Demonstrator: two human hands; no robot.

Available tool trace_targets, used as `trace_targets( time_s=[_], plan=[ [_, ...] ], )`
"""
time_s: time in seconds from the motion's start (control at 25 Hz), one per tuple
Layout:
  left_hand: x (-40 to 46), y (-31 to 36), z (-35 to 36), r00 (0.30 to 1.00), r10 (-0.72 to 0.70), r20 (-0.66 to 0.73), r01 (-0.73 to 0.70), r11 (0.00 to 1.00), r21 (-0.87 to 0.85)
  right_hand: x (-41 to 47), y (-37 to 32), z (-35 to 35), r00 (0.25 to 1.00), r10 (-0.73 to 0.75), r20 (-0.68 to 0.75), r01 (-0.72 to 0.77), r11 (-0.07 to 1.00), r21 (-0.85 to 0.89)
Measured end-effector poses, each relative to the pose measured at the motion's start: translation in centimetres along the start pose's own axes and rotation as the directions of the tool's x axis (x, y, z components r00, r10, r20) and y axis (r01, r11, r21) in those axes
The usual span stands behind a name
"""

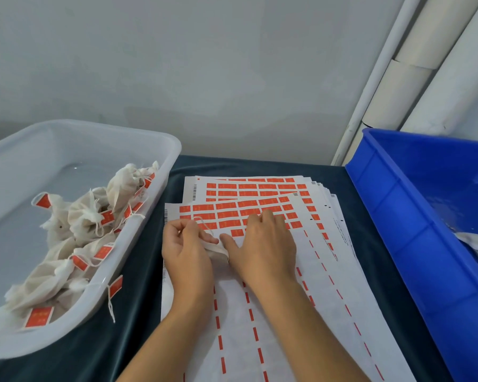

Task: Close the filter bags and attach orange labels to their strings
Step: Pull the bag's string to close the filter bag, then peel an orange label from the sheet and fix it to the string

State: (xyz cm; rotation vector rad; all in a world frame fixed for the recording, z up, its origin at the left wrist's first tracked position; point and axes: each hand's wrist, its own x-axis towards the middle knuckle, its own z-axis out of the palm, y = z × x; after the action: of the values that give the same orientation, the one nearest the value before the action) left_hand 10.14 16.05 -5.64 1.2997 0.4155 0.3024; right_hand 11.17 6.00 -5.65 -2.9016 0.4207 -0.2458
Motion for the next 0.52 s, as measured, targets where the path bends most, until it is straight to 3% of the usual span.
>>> trace_targets(
  time_s=[0.2, 0.52],
  plan=[
    [0.12, -0.26, 0.3, 0.999, -0.02, 0.03, 0.021, 0.999, -0.036, -0.32, -0.33, 1.27, 0.992, 0.029, -0.121, -0.03, 0.999, -0.01],
    [-0.09, -0.14, 0.32, 0.998, -0.05, 0.045, 0.052, 0.998, -0.042, -0.5, -0.11, 1.18, 0.984, 0.031, -0.177, -0.006, 0.99, 0.137]
  ],
)
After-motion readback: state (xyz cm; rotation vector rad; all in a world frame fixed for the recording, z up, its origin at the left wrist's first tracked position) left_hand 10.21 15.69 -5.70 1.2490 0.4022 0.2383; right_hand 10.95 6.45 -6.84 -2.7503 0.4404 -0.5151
